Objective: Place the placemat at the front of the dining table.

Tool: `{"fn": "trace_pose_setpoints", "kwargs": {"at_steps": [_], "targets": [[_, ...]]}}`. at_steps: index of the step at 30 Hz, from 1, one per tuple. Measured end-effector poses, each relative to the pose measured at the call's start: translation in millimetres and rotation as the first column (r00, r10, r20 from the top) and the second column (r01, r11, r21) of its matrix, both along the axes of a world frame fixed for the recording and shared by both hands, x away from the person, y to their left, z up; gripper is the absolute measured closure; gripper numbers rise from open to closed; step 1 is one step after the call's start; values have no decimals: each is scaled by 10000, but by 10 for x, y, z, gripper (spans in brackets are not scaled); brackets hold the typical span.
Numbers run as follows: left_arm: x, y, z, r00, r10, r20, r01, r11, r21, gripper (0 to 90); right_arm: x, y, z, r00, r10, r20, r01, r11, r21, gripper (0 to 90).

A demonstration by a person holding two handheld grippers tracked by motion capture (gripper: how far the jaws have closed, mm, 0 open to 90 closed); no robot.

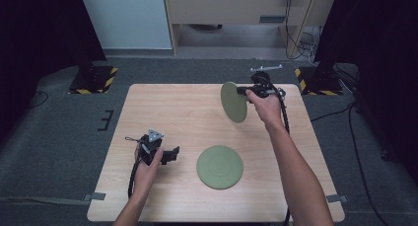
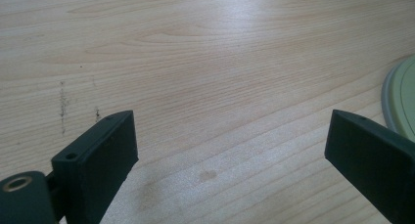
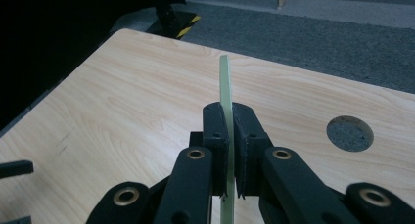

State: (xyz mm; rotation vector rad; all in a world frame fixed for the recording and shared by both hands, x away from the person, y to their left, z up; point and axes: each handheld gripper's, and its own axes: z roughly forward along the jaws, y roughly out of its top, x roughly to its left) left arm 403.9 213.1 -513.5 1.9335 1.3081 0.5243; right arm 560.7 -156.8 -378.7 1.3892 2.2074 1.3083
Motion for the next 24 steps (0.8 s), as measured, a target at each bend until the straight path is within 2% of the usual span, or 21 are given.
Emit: {"fn": "trace_pose_setpoints", "kwargs": {"at_steps": [5, 11, 19, 24], "targets": [[2, 10, 3, 10000, -10, -1, 10, 10000, 24, 46, 100, 10, -66, 9996, -251, -106, 251, 9997, -42, 859], [14, 1, 11, 9999, -130, 84, 130, 9999, 95, 45, 171, 57, -154, 9993, -296, -239, 294, 9995, -91, 859], [0, -17, 22, 9996, -282, 89, 281, 9995, 110, 45, 231, 303, -200, 9996, -224, -189, 228, 9995, 224, 859], [-15, 10, 40, 9997, -191, 136, 190, 9998, 101, 44, 233, 481, -238, 9997, -130, -187, 138, 9991, 413, 859]]}}
